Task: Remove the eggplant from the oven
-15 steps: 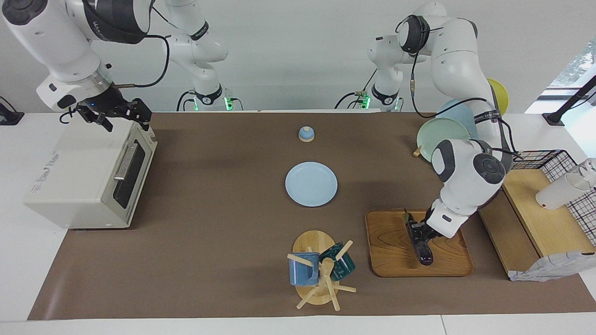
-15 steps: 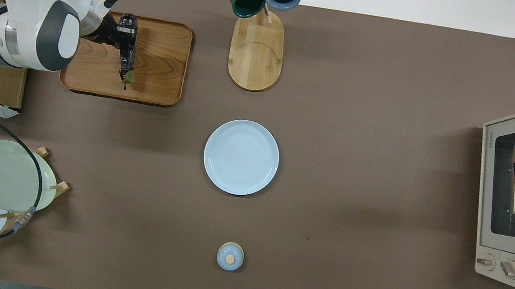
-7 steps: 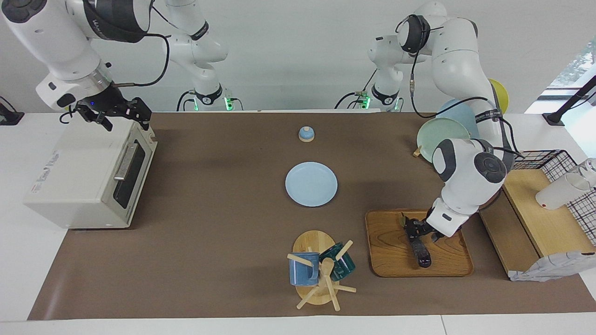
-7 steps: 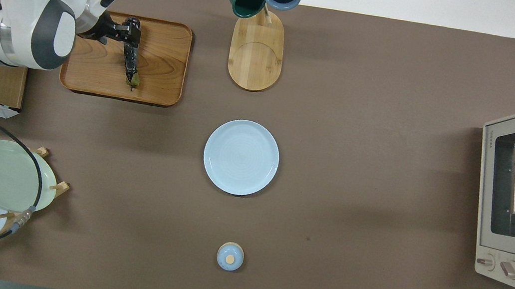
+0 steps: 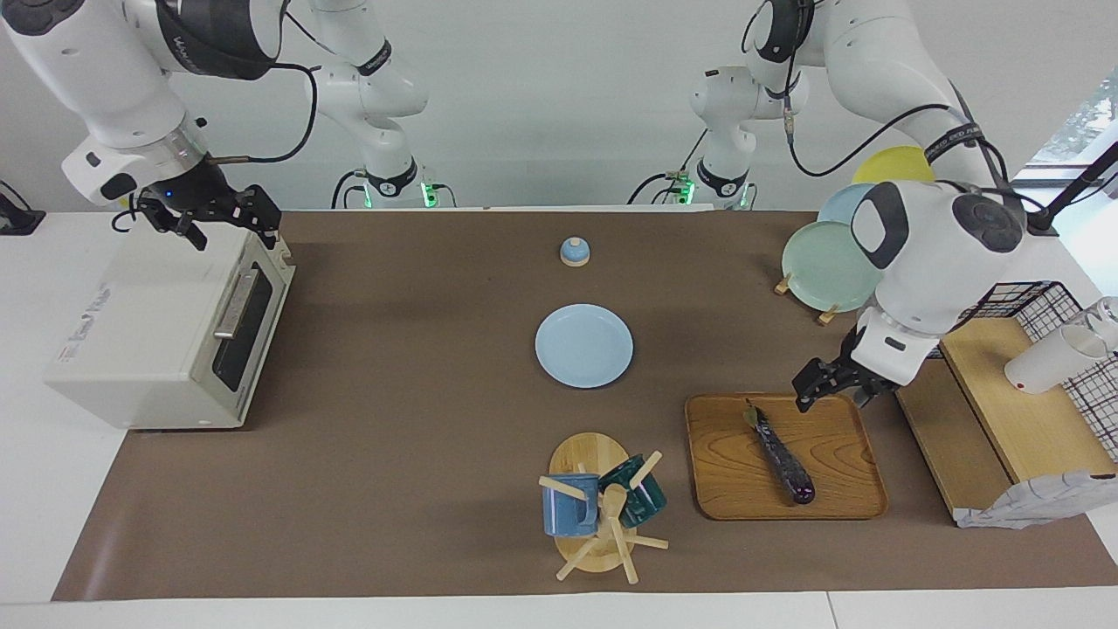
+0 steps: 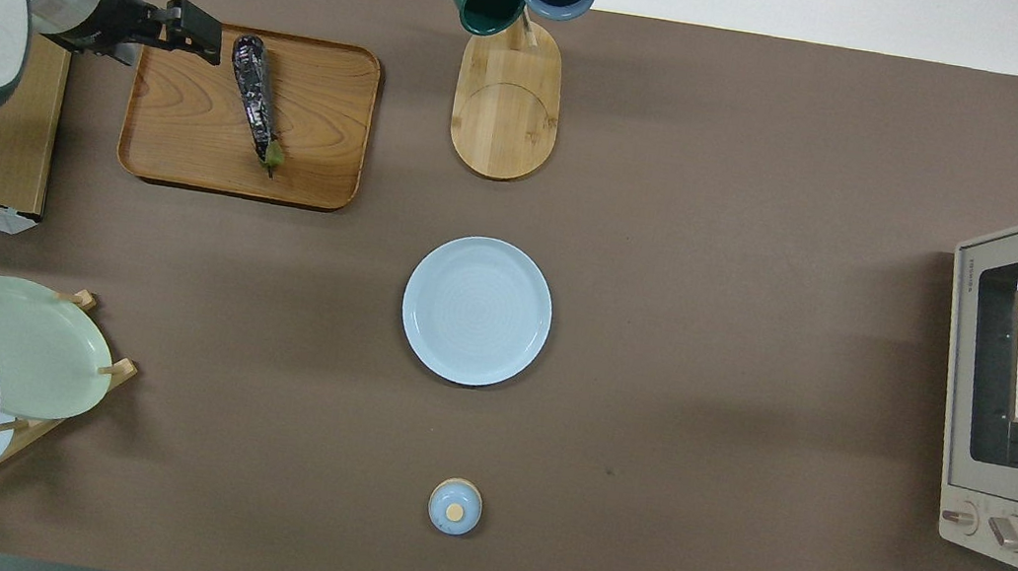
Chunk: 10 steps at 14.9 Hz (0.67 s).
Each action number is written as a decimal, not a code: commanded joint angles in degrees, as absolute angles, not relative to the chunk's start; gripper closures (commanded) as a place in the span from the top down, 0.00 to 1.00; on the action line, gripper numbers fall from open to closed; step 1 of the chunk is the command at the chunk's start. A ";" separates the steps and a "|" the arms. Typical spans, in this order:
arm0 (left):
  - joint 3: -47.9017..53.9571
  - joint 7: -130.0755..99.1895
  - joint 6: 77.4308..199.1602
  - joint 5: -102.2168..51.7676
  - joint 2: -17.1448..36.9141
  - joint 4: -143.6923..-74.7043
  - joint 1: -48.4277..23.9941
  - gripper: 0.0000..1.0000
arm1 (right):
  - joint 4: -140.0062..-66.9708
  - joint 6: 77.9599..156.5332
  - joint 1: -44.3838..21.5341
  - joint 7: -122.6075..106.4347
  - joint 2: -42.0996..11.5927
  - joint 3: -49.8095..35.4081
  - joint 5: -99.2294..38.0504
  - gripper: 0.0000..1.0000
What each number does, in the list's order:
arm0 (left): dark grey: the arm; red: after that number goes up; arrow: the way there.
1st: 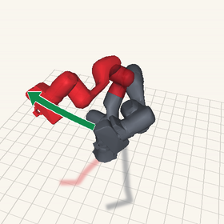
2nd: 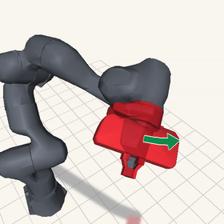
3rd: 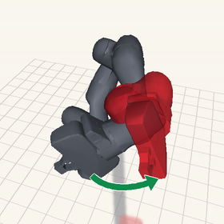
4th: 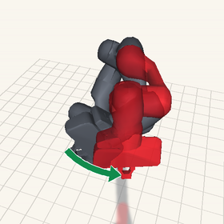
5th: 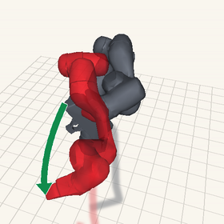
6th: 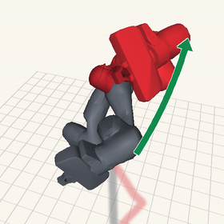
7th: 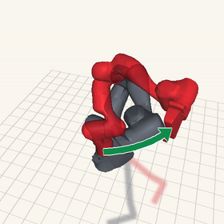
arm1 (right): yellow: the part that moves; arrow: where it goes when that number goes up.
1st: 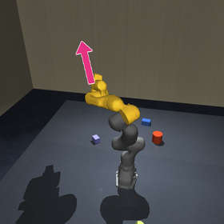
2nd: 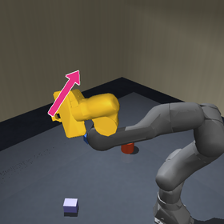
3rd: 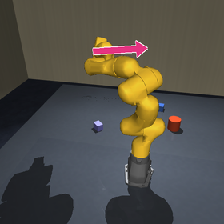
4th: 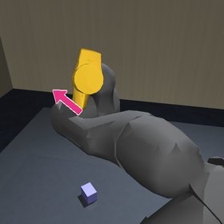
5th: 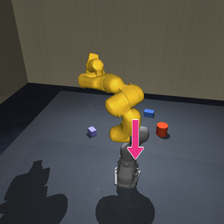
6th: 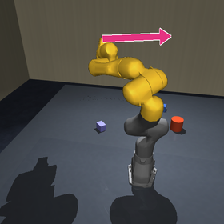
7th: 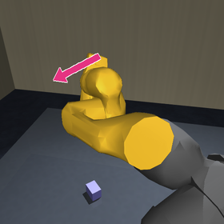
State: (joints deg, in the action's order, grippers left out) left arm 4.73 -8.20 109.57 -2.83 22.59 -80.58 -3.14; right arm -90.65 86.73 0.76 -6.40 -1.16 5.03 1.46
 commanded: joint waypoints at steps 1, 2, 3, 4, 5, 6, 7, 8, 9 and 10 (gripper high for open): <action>5.01 -8.61 102.07 -2.73 15.40 -82.79 -2.29 1.00 | -91.49 87.63 0.97 -5.63 -0.18 4.66 0.97 1.00; 5.01 -8.35 98.47 -2.72 13.12 -82.97 -2.29 1.00 | -91.49 87.63 0.88 -5.63 -0.18 4.66 0.97 1.00; 5.01 -8.26 95.22 -2.72 10.66 -83.75 -2.29 1.00 | -91.49 87.63 0.88 -5.71 -0.18 4.57 0.97 1.00; 5.01 -8.17 93.62 -2.72 8.20 -85.50 -2.29 1.00 | -91.49 87.63 0.79 -5.71 -0.18 4.66 0.97 1.00; 5.01 -7.56 93.17 -2.72 5.22 -88.39 -2.29 1.00 | -91.49 87.63 0.79 -5.71 -0.18 4.66 1.05 1.00; 5.01 -6.69 93.16 -2.72 2.40 -91.81 -2.29 1.00 | -91.49 87.63 0.70 -5.63 -0.18 4.66 1.05 1.00; 5.01 -5.90 93.16 -2.72 -0.06 -95.41 -2.29 1.00 | -91.49 87.63 0.70 -5.71 -0.18 4.66 1.05 1.00; 5.01 -5.80 93.25 -2.72 -1.83 -98.32 -2.46 1.00 | -91.49 87.63 0.70 -5.71 -0.18 4.66 1.05 1.00; 5.01 -5.71 93.69 -2.72 -3.24 -101.31 -2.81 1.00 | -91.49 87.63 0.70 -5.71 -0.18 4.66 1.05 1.00; 5.01 -5.36 94.47 -2.46 -4.12 -103.16 -2.90 1.00 | -91.49 87.63 0.70 -5.71 -0.18 4.66 1.05 1.00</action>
State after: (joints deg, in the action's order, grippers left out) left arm 4.99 -6.67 92.29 -2.82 0.16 -95.62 -2.76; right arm -90.65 86.73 0.41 -6.40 -1.16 4.99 1.46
